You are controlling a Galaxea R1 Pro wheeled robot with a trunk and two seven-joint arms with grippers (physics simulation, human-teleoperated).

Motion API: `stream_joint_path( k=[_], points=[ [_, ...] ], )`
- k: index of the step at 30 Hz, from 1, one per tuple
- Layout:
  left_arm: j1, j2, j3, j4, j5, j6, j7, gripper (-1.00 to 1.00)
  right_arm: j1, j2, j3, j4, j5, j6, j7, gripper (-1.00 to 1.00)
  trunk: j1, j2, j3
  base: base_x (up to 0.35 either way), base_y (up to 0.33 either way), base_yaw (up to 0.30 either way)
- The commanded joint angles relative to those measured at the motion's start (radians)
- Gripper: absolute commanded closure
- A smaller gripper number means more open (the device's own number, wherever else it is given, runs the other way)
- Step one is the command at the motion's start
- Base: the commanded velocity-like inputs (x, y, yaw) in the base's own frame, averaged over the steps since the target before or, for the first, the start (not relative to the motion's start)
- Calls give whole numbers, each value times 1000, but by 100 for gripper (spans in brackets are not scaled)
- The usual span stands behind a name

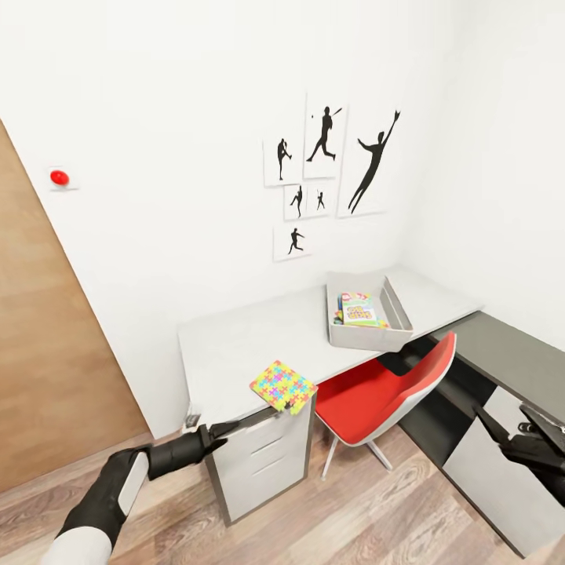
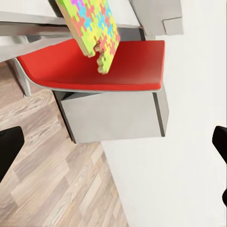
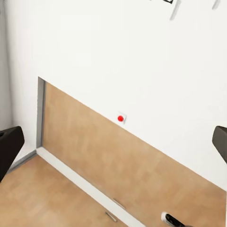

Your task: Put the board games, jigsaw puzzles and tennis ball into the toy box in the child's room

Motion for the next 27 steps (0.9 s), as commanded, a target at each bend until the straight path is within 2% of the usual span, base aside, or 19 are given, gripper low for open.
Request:
stream_joint_path(
  k=[1,5,7,9,15,17,20,23,27],
  points=[
    [-1,-6,1,1,14,6,0,-100,0,6,0,2,-3,5,0,-100,0,-1,-1,0,0,0],
    [-2,-47,-1,2,41,9,1,-100,0,40,3,4,2,-2,0,-100,0,-1,-1,0,0,0],
    [-3,-57,0,3,46,9,0,-100,0,56,3,3,0,-2,0,-100,0,-1,-1,0,0,0],
    [-3,-60,1,3,49,11,-2,-100,0,62,2,3,-3,-2,-1,-100,0,-1,-1,0,0,0],
    [-3,-61,8,3,53,32,4,-100,0,70,5,3,4,2,-4,-100,23,-43,-20,0,0,0],
    [-3,-57,37,3,53,34,5,-100,0,70,4,3,4,4,-5,-100,31,-57,-26,0,0,0],
    [-3,-55,100,3,51,32,8,-100,0,70,-1,5,4,4,-4,-100,42,-78,-36,0,0,0],
    [-3,-56,123,3,50,29,9,-100,0,70,-1,16,4,1,-4,-100,54,-99,-45,0,0,0],
    [-3,-57,132,3,49,26,10,-100,0,70,0,24,5,-2,-3,-100,69,-127,-58,0,0,0]
  ],
)
